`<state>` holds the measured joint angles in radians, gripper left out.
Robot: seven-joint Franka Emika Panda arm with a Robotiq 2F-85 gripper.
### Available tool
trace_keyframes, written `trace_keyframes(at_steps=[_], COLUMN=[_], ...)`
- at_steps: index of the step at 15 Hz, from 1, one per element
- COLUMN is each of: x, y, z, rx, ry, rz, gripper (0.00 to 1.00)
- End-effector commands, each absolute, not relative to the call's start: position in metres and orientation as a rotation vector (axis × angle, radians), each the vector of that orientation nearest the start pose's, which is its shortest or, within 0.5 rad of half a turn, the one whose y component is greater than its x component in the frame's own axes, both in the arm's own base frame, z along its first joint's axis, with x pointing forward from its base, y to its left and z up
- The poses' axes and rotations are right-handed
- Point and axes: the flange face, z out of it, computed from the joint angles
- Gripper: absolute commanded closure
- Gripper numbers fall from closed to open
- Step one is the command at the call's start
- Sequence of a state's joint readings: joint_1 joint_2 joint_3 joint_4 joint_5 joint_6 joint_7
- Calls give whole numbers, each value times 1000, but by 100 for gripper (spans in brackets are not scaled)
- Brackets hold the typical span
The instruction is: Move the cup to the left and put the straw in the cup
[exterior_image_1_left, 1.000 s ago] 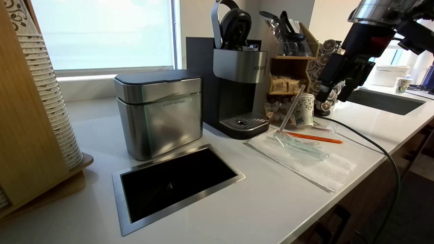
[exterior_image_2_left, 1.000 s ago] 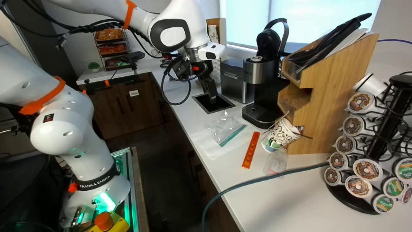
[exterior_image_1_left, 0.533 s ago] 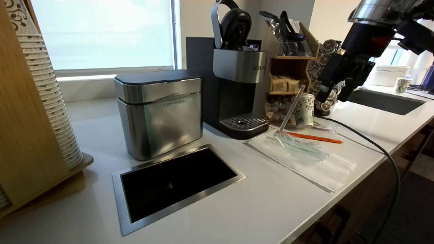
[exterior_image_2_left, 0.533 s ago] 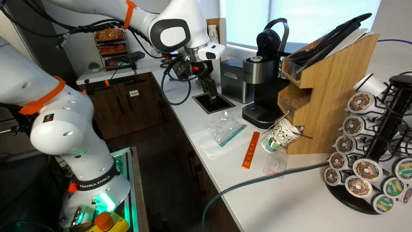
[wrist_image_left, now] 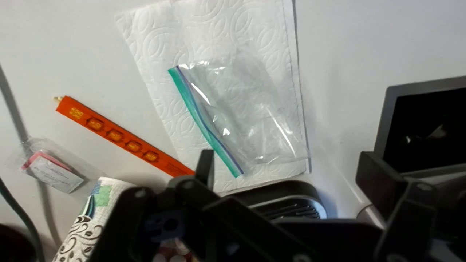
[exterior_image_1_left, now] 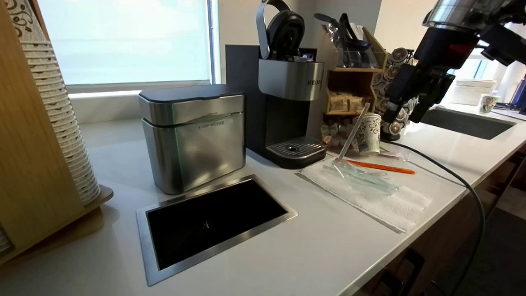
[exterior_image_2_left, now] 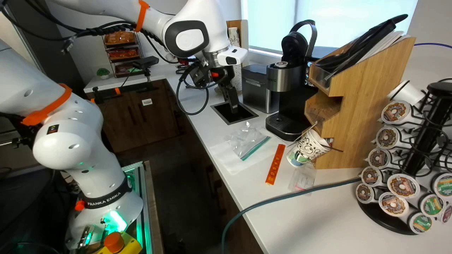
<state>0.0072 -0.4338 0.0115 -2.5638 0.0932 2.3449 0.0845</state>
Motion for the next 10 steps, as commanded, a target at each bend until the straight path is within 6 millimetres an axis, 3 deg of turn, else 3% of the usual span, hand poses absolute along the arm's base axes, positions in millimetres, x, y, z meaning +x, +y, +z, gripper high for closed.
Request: trace_keyframes(at_steps=[1,7,8,9,10], x=[432,431,430,427,425], y=[-29,-131,-139,-127,-138], z=[449,471,474,473,475], rx=[-2991,-2856,-2828,-2866,-2850], ry=[457,933,1012,879,933], rz=[-460,-577,-588,-564,-570], gripper=[0,0,0,0,0])
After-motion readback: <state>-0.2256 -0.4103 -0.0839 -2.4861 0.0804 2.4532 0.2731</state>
